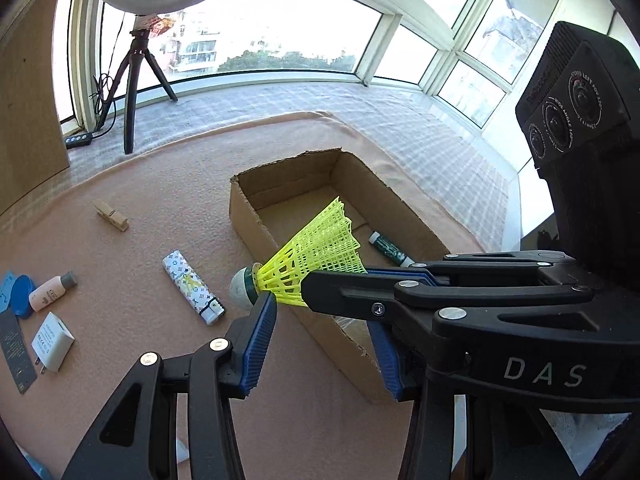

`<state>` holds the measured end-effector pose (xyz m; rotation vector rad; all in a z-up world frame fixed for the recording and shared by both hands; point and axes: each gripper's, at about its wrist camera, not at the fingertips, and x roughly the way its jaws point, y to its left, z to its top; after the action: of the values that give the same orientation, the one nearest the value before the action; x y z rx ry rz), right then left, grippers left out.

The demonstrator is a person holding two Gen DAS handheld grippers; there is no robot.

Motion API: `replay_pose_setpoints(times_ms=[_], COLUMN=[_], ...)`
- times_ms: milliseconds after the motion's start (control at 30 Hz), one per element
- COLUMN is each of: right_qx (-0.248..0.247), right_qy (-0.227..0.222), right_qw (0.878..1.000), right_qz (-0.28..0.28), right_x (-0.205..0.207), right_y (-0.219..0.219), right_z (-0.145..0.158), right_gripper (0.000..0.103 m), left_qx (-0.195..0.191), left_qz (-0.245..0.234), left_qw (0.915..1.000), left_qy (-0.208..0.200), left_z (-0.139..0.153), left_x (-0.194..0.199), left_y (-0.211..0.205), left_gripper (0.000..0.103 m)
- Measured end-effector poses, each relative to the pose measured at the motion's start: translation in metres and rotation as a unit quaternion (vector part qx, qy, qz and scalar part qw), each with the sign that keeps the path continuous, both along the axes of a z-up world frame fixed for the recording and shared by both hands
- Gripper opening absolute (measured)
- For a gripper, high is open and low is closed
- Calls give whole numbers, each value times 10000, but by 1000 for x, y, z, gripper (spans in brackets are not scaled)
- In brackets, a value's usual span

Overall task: Organize objects
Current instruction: 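Carry the shuttlecock with the right tool into the box and release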

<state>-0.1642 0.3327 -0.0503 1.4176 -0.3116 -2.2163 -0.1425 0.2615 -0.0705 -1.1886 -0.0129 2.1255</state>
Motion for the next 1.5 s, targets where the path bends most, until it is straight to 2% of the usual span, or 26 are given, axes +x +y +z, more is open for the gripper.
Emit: replay_pose_setpoints(times_ms=[333, 600, 633, 667, 700, 733, 800, 867, 1333, 1500], right_qx=[92, 217, 228, 242, 280, 349, 498, 563, 681, 389], right_qy=[65, 132, 142, 158, 162, 186, 357, 473, 445, 484], right_qw=[9990, 9983, 9984, 9985, 9985, 9982, 9966, 9954, 9953, 9965], right_qz=[-433, -520, -499, -468, -432, -443, -548, -613, -523, -555], right_x=[-3, -3, -4, -4, -3, -3, 0, 3, 9, 16], right_y=[54, 75, 75, 76, 76, 77, 78, 81, 72, 68], right_z=[2, 1, 1, 1, 1, 2, 5, 7, 3, 4], right_gripper=[3, 3, 4, 6, 19, 43, 70, 71, 70, 70], left_qx=[12, -51, -102, -173, -213, -219, -235, -276, -291, -301], left_qz=[-359, -442, -422, -387, -339, -311, -242, -138, 240, 430], left_qw=[9994, 9990, 9990, 9991, 9992, 9992, 9994, 9995, 9993, 9986], left_qy=[10, 75, 91, 92, 97, 89, 78, 77, -27, -56], left_z=[0, 1, 0, 0, -1, -1, -2, -4, -5, -3], left_x=[3, 6, 6, 6, 4, 4, 4, 3, 11, 15], left_y=[61, 84, 84, 85, 85, 83, 78, 71, 33, 11], left_gripper=[50, 50, 52, 63, 68, 74, 74, 74, 74, 74])
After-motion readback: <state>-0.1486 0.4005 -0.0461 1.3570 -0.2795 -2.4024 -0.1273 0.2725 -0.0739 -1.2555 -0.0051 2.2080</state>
